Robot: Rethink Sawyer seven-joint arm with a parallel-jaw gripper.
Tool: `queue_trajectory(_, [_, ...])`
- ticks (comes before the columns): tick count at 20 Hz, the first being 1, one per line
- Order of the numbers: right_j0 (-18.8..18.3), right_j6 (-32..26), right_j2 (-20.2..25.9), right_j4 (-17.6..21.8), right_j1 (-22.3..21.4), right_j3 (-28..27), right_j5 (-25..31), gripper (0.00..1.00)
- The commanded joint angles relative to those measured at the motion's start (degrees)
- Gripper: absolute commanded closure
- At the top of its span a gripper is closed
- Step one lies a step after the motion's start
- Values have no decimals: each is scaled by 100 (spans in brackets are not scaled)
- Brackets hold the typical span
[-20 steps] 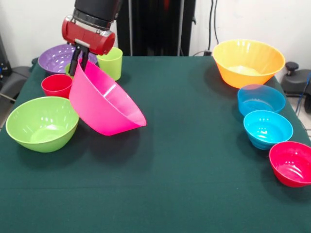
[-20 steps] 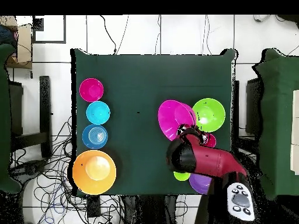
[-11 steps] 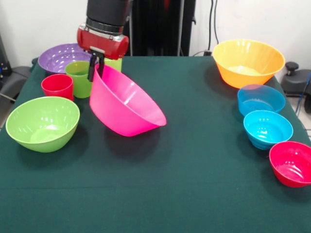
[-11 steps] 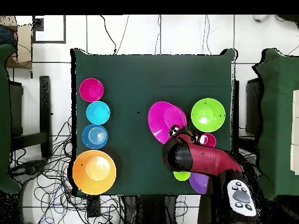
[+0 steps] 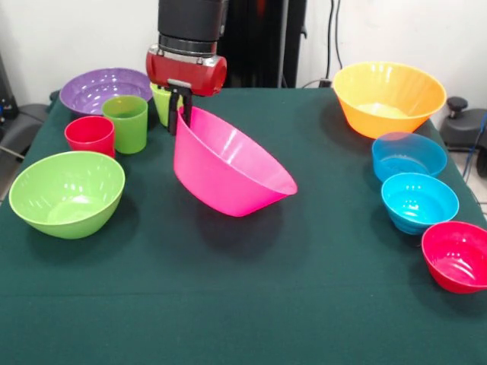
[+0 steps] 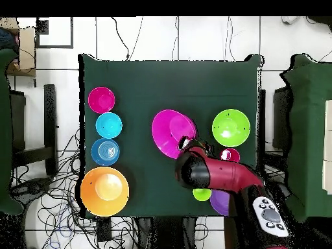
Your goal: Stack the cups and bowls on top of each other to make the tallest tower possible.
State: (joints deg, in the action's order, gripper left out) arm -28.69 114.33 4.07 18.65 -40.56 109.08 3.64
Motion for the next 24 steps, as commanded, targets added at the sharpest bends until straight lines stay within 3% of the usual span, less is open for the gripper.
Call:
queue_trajectory(1, [-602, -176, 1524, -15, 85, 487, 946, 100])
queue_trajectory(19, [-1970, -345, 2997, -143, 980, 881, 1733, 100])
queue_trajectory(24, [-2069, -401, 3111, 128, 1042, 814, 1570, 100])
